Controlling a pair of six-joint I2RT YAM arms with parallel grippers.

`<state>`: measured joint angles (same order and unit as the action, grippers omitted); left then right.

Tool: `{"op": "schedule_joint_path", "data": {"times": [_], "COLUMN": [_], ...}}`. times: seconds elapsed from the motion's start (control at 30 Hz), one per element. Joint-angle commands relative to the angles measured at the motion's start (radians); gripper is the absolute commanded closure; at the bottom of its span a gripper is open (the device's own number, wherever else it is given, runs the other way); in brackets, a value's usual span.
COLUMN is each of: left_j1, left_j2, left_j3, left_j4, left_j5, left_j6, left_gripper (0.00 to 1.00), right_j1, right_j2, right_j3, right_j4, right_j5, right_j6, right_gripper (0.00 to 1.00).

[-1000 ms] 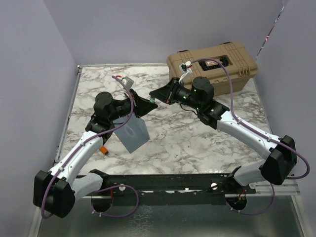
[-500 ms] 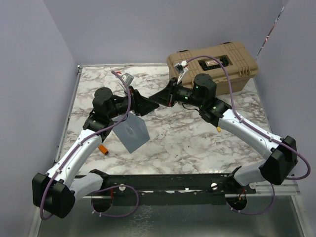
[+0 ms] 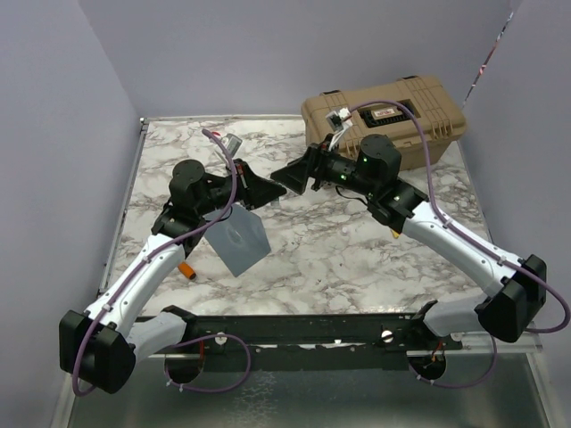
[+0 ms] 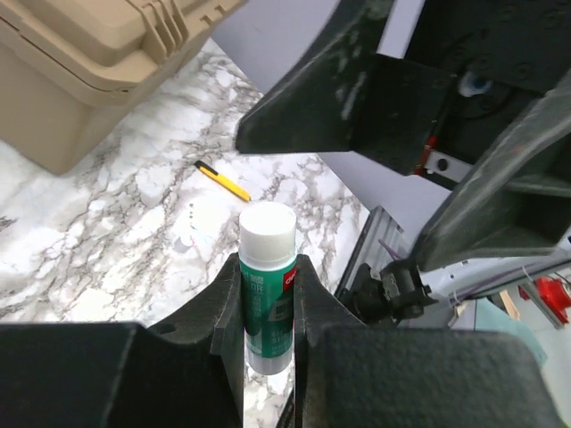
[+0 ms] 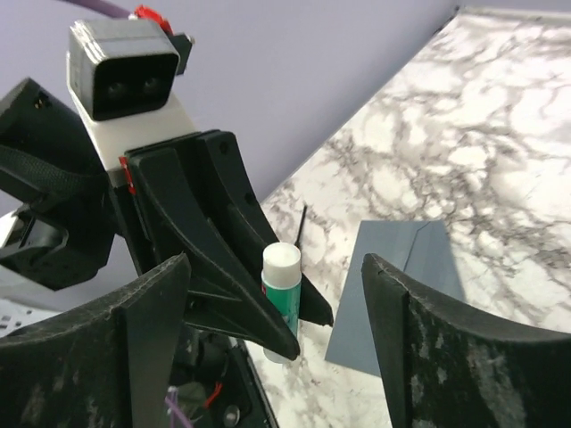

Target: Place the letter into the envelope and seal it

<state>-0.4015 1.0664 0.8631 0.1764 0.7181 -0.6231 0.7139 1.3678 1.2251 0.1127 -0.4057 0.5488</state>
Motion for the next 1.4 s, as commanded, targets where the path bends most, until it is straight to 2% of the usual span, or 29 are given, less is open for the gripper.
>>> {"op": "schedule_joint_path", "data": {"times": [0.0,0.17,0.23,0.33,0.43,0.53,0.67,0.73,0.97,1.2,1.37], "left_j1": [0.001,0.001,0.001,0.001,0.001,0.001,0.001,0.002,0.002,0.002,0.003], "left_j2": [-0.009,-0.023,-0.026,-0.021,-0.016,-0.016,-0.025,-0.038,-0.047,-0.052,-0.051], "left_j3": [-0.016,-0.011,-0.004,0.008,0.028,0.037,0.047,0.043,0.053,0.046,0.048], "left_j4": [0.059,0.112,0.144,0.215,0.230,0.226,0.158,0.151,0.155,0.180,0.189], "left_j5": [-0.114,-0.269,-0.325,-0.326,-0.344,-0.389,-0.431,-0.454,-0.460,-0.442,-0.408], "left_j6": [-0.014,-0.084,-0.155,-0.212,-0.246,-0.301,-0.322,-0.329,-0.345,-0.362,-0.380], "left_gripper": [1.00,1.00,1.00,1.00,1.00,1.00,1.00,1.00,1.00,1.00,1.00], "right_j1": [0.005,0.005,0.007,0.007,0.006,0.006,0.008,0.008,0.008,0.008,0.008], "right_j2": [-0.064,-0.115,-0.101,-0.061,-0.037,-0.012,0.076,0.101,0.134,0.102,0.116], "right_j3": [-0.039,-0.186,-0.204,-0.150,-0.115,-0.091,0.032,0.060,0.089,0.044,0.054], "right_j4": [-0.013,0.160,0.181,0.131,0.161,0.193,0.083,0.075,0.078,0.172,0.209], "right_j5": [0.142,0.047,0.013,-0.033,-0.077,-0.077,-0.086,-0.104,-0.157,-0.147,-0.144], "right_j6": [-0.043,-0.108,-0.146,-0.162,-0.123,-0.093,-0.109,-0.104,-0.067,0.000,0.032], "right_gripper": [0.18,0.18,0.21,0.25,0.29,0.35,0.46,0.47,0.57,0.62,0.61]}}
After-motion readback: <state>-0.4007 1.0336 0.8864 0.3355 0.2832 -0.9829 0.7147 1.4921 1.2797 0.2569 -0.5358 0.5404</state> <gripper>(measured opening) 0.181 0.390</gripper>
